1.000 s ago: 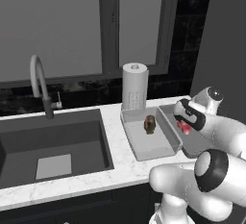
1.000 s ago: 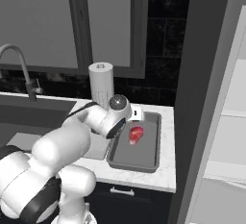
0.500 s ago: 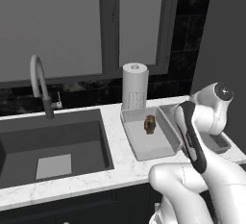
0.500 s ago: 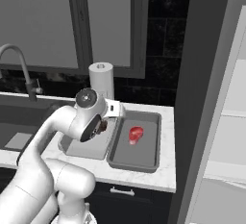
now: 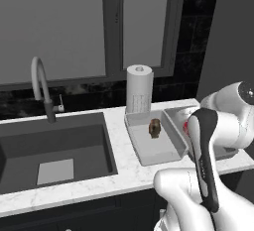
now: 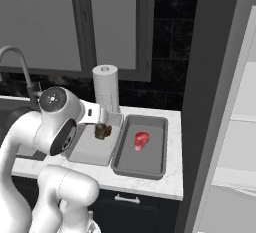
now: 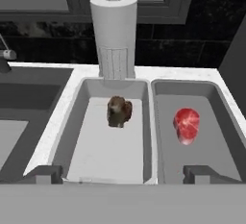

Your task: Place one sweet potato and one steak in each tupperware on the nearby counter, to pack two identical lunches.

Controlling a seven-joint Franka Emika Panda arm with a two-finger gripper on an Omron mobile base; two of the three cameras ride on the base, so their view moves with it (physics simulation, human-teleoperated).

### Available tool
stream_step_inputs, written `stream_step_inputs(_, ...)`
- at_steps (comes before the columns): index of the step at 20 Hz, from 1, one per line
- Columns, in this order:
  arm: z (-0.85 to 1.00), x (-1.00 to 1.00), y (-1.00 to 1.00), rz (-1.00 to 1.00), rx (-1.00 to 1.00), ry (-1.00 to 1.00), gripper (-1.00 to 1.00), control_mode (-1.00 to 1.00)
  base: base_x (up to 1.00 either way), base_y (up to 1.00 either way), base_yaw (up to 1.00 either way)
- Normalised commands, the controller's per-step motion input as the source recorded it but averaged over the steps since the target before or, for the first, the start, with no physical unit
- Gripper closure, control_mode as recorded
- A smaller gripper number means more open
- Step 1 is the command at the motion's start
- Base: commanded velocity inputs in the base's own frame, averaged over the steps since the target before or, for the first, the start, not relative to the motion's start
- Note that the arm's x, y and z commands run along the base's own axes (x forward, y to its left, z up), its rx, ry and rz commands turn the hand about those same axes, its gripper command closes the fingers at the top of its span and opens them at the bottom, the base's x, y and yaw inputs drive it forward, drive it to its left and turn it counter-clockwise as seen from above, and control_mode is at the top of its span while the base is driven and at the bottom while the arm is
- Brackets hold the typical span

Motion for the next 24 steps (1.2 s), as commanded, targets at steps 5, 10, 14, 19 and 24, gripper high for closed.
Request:
stream_step_inputs(5,0.06,-0.49,0.23,0.00,-0.05,0.11,-1.00,-1.00,0.00,0.00,0.00)
stream_step_inputs(10,-0.13,-0.85,0.05,0.00,-0.05,0.02,-1.00,-1.00,0.00,0.00,0.00)
stream_step_inputs(14,-0.05,-0.25,0.00,0.00,-0.01,0.00,-1.00,1.00,-0.75,0.00,0.00)
stream_step_inputs(19,0.00,0.00,0.00,0.00,0.00,0.00,-1.00,1.00,-1.00,-0.17,0.00)
stream_step_inputs(24,0.00,0.00,0.00,0.00,0.00,0.00,-1.00,1.00,-0.79,-0.86,-0.06)
